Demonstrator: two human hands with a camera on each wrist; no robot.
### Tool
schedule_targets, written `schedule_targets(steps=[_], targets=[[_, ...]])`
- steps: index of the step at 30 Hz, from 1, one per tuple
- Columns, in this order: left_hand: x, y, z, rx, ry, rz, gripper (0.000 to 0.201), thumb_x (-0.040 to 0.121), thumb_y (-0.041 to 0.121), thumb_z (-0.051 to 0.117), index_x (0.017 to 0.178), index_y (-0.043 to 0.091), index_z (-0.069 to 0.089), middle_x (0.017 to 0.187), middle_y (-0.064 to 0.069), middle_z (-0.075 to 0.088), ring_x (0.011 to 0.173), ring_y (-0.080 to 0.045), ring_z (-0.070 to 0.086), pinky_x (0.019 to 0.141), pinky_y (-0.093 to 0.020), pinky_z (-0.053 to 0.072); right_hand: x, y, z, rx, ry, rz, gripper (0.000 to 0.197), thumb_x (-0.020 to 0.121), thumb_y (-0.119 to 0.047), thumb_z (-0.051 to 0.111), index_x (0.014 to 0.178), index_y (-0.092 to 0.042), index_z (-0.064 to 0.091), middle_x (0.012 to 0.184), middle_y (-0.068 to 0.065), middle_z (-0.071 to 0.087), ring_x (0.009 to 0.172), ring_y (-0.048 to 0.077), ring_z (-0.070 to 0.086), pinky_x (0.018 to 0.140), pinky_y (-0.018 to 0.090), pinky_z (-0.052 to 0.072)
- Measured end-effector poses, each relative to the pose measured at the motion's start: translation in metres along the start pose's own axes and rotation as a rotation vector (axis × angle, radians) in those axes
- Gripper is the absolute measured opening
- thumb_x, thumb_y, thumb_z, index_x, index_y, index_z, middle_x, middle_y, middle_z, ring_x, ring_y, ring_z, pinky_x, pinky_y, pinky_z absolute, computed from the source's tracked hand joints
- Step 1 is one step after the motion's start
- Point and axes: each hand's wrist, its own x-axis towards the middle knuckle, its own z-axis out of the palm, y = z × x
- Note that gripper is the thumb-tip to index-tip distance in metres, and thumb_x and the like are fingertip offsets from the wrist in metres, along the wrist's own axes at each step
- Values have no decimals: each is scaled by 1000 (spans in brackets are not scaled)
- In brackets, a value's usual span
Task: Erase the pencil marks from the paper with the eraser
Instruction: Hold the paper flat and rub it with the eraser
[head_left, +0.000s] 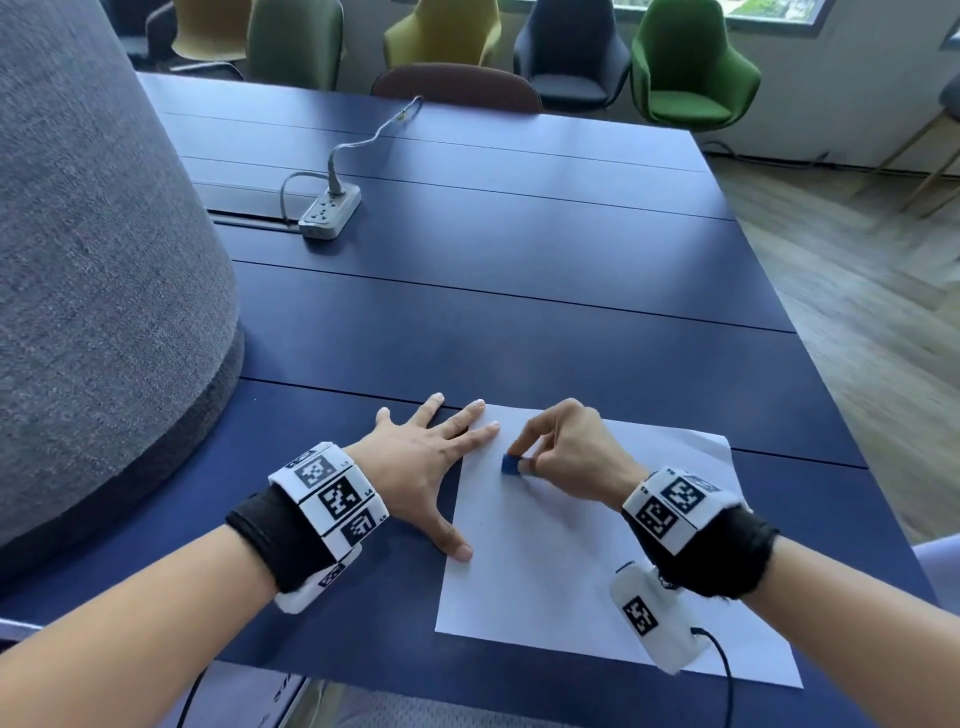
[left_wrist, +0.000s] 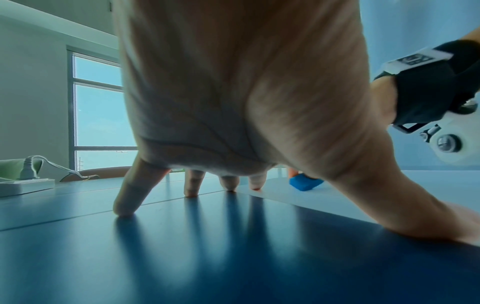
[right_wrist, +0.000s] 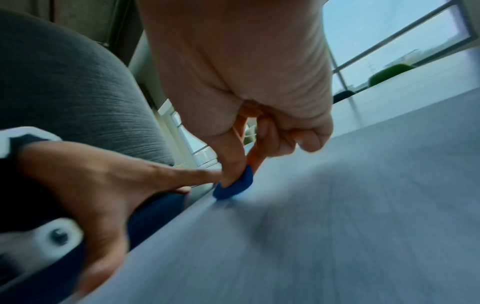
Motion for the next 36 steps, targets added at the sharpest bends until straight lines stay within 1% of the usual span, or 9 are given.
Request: schedule_targets(steps=[3, 8, 13, 17, 21, 26, 30, 34, 36], targets=[[-1, 1, 0, -6, 4, 2, 135, 53, 83, 69, 149, 46, -17, 155, 24, -28, 146, -22, -25, 109, -72, 7, -11, -5, 3, -59, -200, 15, 15, 74, -9, 71, 80, -21, 77, 64, -3, 64, 55, 7, 54, 48, 12, 42], [-1, 1, -1, -16, 0, 1, 135, 52, 82, 70, 150, 45, -16, 155, 23, -27, 146, -22, -25, 110, -72, 6, 0, 0, -4, 32, 58, 40, 11, 72, -12, 73, 78, -20, 78, 63, -2, 65, 57, 9, 57, 56, 16, 45], [-1, 0, -1, -13, 6, 4, 135, 53, 82, 70, 150, 44, -15, 155, 23, -27, 146, -22, -25, 109, -73, 6, -14, -5, 0, -83, -226, 34, 17, 72, -9, 72, 77, -23, 77, 66, 0, 65, 58, 9, 54, 52, 14, 43], [-1, 1, -1, -17, -1, 2, 134, 53, 82, 70, 150, 45, -15, 155, 23, -27, 146, -22, -25, 110, -72, 6, -9, -1, 0, 5, 1, 19, 13, 72, -10, 73, 77, -20, 78, 67, 6, 70, 53, 8, 55, 52, 15, 44], [-1, 2, 0, -10, 3, -1, 135, 53, 81, 71, 150, 44, -15, 156, 22, -27, 146, -23, -24, 110, -72, 7, -29, -5, 7, -82, -295, 28, 17, 74, -7, 69, 81, -20, 77, 70, 4, 67, 59, 11, 54, 48, 12, 41], [-1, 0, -1, -18, 6, 0, 134, 53, 82, 71, 150, 45, -14, 156, 22, -26, 146, -23, -23, 109, -72, 7, -22, -1, 7, 4, -62, 15, 13, 73, -10, 72, 83, -17, 78, 77, 12, 73, 62, 14, 57, 54, 16, 44], [-1, 1, 0, -6, 12, -1, 134, 53, 81, 71, 151, 44, -14, 156, 22, -26, 146, -23, -23, 109, -72, 8, -38, -4, 13, -72, -313, 20, 19, 73, -6, 68, 83, -20, 77, 77, 11, 72, 61, 11, 57, 51, 15, 43], [-2, 1, -1, -14, 8, 1, 134, 53, 81, 71, 150, 44, -14, 156, 22, -25, 146, -23, -23, 110, -71, 9, -28, -3, 13, -24, -111, -4, 15, 73, -7, 72, 80, -20, 78, 70, 5, 70, 56, 7, 56, 50, 10, 42], [-2, 2, -1, -12, 12, 2, 135, 53, 81, 71, 151, 43, -15, 156, 22, -25, 146, -23, -23, 110, -71, 8, -32, 1, 14, -22, -151, -26, 15, 73, -7, 72, 79, -20, 78, 69, 5, 70, 55, 7, 56, 52, 12, 44]])
